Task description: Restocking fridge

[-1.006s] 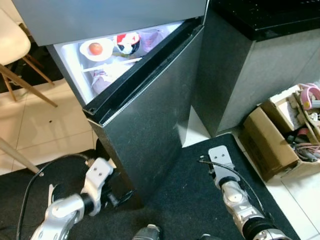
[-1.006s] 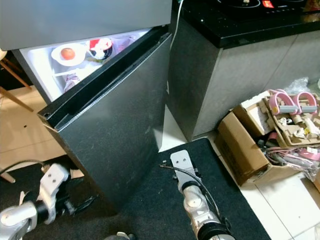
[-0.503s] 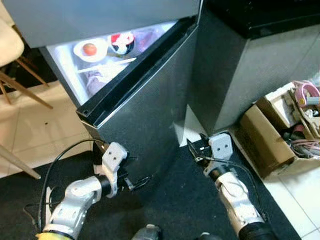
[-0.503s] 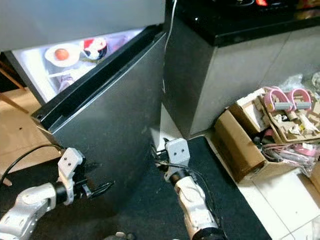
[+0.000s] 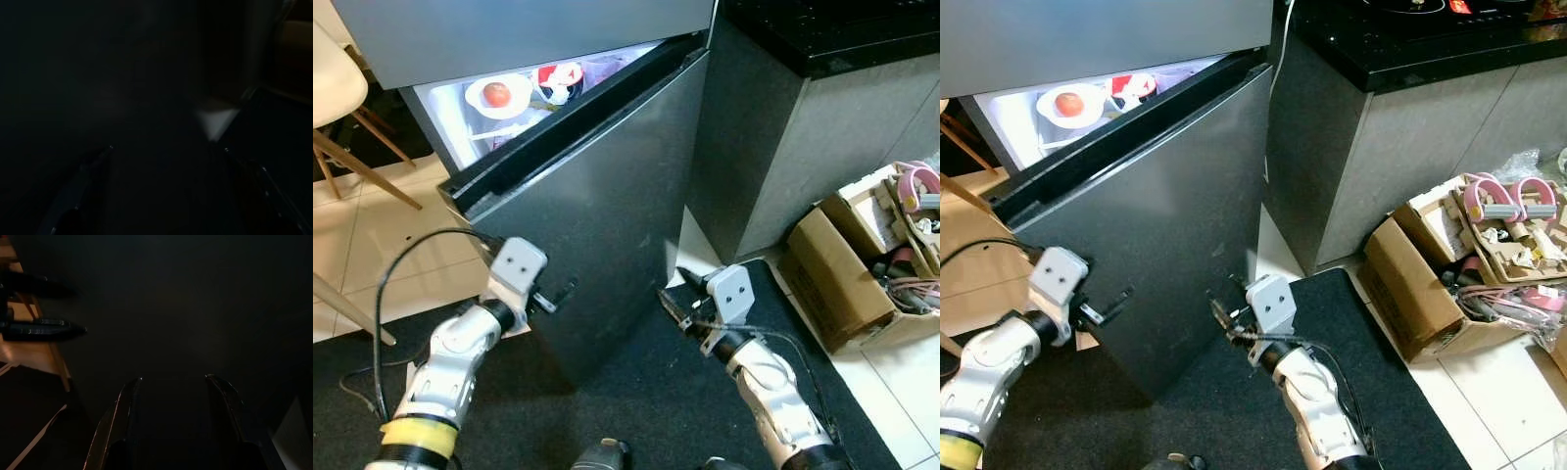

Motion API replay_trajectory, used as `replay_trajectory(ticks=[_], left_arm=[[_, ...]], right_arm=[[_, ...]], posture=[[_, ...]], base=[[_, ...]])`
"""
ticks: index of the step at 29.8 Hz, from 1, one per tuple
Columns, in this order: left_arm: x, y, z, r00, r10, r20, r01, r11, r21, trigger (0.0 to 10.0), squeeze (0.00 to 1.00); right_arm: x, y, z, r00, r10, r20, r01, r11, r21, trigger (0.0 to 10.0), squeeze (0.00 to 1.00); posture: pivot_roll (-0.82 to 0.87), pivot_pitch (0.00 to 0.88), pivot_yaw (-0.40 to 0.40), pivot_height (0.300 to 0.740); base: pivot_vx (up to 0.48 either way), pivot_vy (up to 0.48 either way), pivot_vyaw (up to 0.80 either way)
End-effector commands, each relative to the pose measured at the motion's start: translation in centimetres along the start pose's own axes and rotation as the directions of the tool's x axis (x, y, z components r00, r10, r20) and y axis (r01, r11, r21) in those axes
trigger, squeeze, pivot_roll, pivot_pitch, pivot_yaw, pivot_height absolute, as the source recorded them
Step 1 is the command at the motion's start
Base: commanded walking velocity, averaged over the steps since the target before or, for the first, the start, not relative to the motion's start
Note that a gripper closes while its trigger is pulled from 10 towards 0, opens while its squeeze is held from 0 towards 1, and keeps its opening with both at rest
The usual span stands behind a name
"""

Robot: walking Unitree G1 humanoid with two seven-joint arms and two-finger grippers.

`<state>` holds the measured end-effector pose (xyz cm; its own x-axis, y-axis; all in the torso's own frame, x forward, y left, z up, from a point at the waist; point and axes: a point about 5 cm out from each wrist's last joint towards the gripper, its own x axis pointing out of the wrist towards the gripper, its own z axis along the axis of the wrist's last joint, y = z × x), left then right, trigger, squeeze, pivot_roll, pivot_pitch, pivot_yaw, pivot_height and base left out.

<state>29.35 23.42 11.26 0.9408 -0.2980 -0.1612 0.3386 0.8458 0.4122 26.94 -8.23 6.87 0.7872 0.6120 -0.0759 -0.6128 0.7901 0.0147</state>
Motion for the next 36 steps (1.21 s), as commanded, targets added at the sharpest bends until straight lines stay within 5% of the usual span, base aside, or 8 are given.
replay_trajectory(ticks=[1,5,9,11,16,22,31,36], left_arm=[[-0.8,3.6,-0.7,0.984,0.167,-0.056,-0.162,0.983,0.081,10.0,0.0],[-2.2,9.7,-1.3,0.884,0.448,-0.133,-0.427,0.891,0.156,10.0,0.0],[-8.0,19.4,-0.1,0.54,0.825,-0.17,-0.779,0.566,0.271,10.0,0.0],[-8.8,20.3,0.2,0.499,0.851,-0.167,-0.805,0.526,0.276,10.0,0.0],[-8.2,20.1,0.4,0.543,0.825,-0.155,-0.794,0.565,0.227,10.0,0.0],[-3.0,12.8,-2.4,0.792,0.59,-0.157,-0.579,0.807,0.112,10.0,0.0],[-2.9,4.8,-8.5,0.839,0.426,-0.338,-0.449,0.893,0.01,10.0,0.0],[-4.9,0.6,-12.4,0.817,0.301,-0.491,-0.432,0.884,-0.178,10.0,0.0]], right_arm=[[-0.2,0.5,0.3,0.999,0.038,0.001,-0.038,0.999,0.015,10.0,0.1],[-0.2,0.9,1.1,0.997,0.074,0.02,-0.074,0.997,0.008,10.0,0.1],[0.0,1.2,2.8,0.993,0.092,0.069,-0.092,0.996,0.0,10.0,0.1],[0.0,1.2,3.0,0.993,0.09,0.076,-0.09,0.996,-0.001,10.0,0.1],[0.0,1.2,3.3,0.993,0.085,0.078,-0.085,0.996,0.001,10.0,0.1],[-0.2,1.4,3.1,0.995,0.079,0.055,-0.08,0.997,0.008,10.0,0.1],[-0.9,-1.2,-0.7,0.974,-0.199,-0.111,0.193,0.979,-0.059,10.0,0.1],[-3.8,-4.8,-5.3,0.816,-0.496,-0.297,0.478,0.868,-0.135,10.0,0.1]], posture=[[0.05,0.104,0.017,0.74],[0.04,0.105,0.016,0.74],[0.04,0.103,0.014,0.74],[0.04,0.1,0.014,0.74],[0.04,0.1,0.017,0.74],[0.04,0.102,0.01,0.74],[0.03,0.107,0.01,0.74],[0.03,0.108,0.01,0.74]], base=[[0.0,0.0,0.0],[0.0,0.0,0.0],[0.0,0.0,0.0],[0.0,0.0,0.0],[0.0,0.0,0.0],[0.0,0.0,0.0],[0.0,0.0,0.0],[0.0,0.0,0.0]])
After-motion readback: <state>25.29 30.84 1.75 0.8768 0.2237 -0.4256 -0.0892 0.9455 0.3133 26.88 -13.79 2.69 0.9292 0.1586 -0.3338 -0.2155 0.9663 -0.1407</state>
